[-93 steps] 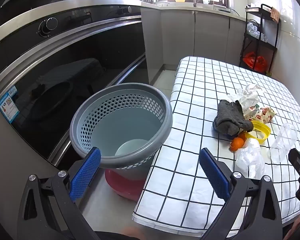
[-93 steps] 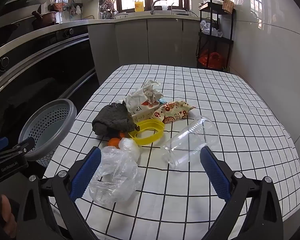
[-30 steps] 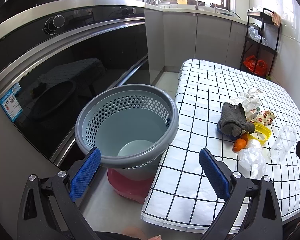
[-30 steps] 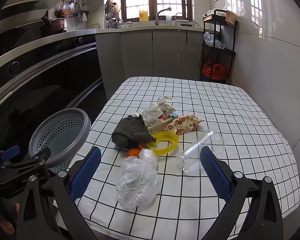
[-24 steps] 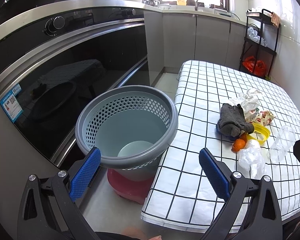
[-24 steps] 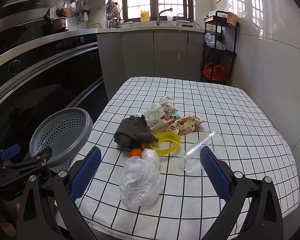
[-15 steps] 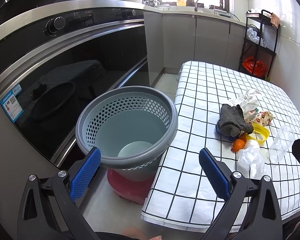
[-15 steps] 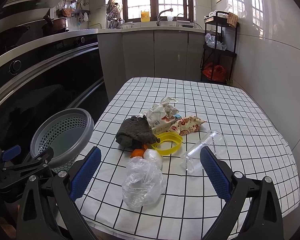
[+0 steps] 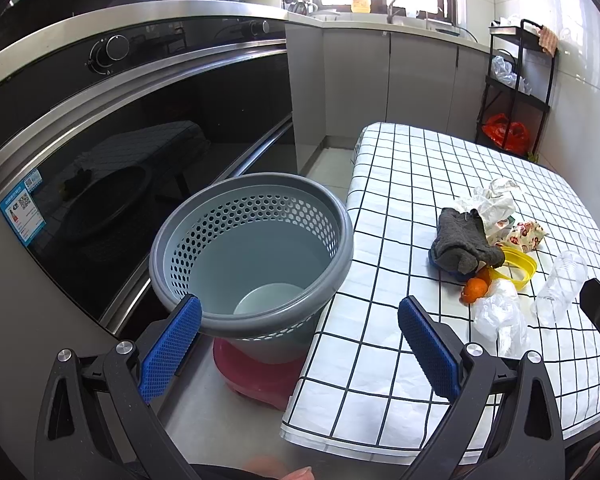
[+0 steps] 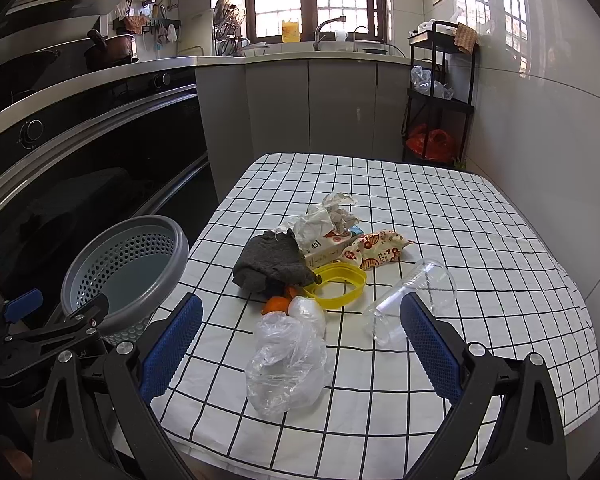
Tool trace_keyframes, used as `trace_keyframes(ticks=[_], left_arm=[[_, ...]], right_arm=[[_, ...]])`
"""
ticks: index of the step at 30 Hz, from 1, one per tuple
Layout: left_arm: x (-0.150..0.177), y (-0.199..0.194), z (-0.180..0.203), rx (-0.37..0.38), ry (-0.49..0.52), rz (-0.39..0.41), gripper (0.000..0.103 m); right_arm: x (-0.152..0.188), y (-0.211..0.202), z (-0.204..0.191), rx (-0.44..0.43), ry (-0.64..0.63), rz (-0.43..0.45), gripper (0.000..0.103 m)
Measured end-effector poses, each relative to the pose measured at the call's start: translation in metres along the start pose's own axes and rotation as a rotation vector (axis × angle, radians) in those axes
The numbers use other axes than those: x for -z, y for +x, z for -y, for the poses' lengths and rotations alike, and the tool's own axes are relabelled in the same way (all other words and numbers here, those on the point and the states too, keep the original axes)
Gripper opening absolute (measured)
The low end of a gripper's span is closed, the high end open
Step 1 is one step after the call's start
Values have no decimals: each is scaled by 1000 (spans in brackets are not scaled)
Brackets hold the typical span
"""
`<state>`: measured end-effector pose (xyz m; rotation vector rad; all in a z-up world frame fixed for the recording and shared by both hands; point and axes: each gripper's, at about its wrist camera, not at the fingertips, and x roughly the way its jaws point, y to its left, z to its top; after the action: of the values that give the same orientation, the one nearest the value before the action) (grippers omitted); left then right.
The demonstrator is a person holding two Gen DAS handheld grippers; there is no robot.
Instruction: Collect trash
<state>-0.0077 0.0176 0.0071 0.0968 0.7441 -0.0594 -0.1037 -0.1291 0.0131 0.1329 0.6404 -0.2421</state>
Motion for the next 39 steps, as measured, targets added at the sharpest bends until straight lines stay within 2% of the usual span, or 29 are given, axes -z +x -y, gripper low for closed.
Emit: trace_keyframes(ticks=[13, 23, 25, 29, 39], left_arm=[[1, 3, 1, 8, 2, -17, 97], [4, 15, 7, 28, 21, -63, 97], [5, 18, 12, 39, 33, -81, 97], [6, 21, 23, 55, 56, -107, 97], [-8, 25, 68, 88, 73, -110, 97]], right_arm=[[2, 5, 13, -13, 15, -24, 95], [5, 16, 61, -80, 87, -91, 95], [7, 20, 70, -103, 93, -113, 95], [12, 26, 83, -97, 68, -147, 95], [5, 43, 113, -74, 24, -194, 95]])
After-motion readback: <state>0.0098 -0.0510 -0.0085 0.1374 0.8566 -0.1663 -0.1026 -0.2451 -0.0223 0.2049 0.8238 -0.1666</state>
